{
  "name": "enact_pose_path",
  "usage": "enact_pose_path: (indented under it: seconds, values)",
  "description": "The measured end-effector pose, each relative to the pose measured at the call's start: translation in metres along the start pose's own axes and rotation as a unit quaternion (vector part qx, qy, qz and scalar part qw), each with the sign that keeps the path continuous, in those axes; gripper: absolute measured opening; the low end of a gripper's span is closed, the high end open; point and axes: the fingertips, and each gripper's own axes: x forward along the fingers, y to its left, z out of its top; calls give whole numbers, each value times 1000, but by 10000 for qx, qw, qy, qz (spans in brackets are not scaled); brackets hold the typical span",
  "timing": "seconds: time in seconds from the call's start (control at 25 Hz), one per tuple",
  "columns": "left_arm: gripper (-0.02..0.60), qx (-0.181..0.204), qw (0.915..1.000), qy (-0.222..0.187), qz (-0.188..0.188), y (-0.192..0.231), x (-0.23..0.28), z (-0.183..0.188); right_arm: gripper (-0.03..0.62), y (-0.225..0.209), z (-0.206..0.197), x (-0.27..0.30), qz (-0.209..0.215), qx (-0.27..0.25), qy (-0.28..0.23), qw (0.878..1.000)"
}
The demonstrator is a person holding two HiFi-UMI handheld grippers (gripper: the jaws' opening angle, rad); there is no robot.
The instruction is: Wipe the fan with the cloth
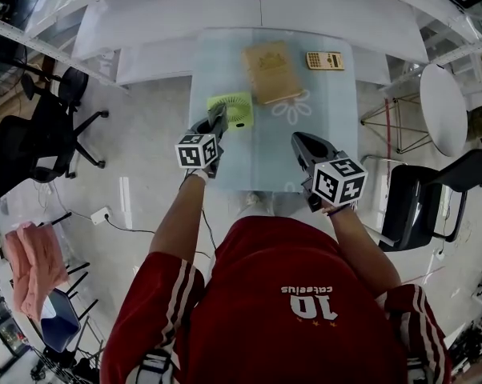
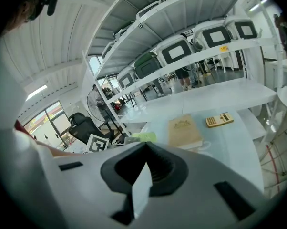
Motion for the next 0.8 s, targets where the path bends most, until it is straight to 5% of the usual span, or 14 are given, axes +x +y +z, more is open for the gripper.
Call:
enact_pose_path:
  seconds: [0.8]
  values:
    - [28,166,9998,-81,-54,-41,-10,16,6,-12,7,-32,-46,459,-416,9981]
